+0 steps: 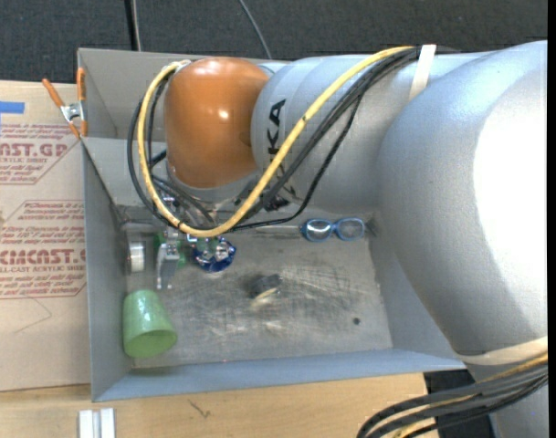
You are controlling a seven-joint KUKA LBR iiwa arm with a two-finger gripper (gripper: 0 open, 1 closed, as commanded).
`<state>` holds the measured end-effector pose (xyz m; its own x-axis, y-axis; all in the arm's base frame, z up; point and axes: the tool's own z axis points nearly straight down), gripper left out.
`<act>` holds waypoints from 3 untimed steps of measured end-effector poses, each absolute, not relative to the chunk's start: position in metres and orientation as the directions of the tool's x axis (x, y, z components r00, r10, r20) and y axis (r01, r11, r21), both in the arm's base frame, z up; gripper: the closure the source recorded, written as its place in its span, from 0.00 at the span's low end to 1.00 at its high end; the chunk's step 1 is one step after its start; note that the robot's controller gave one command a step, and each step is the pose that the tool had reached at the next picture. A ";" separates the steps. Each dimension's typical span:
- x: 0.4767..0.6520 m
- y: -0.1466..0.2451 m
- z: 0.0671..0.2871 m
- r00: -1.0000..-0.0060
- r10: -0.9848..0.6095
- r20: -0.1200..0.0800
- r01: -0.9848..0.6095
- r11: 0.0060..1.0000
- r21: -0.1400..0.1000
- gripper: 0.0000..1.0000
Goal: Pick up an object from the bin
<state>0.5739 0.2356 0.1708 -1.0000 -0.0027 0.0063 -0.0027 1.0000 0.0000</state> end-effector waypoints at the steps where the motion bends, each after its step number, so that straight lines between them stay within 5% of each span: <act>1: 0.580 0.167 0.088 -0.930 -0.368 -0.005 -0.368 0.930 0.001 0.00; 2: 0.593 0.123 0.100 -0.813 -0.583 -0.003 -0.583 0.813 -0.002 0.00; 3: 0.593 0.093 0.100 -0.836 -0.549 -0.002 -0.549 0.836 0.001 0.00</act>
Offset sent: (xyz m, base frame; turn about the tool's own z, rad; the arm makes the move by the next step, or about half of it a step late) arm 0.0058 -0.0833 -0.1008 -0.4079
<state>0.5934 0.0932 0.0997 -0.8356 -0.5494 -0.0022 -0.5494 0.8356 0.0008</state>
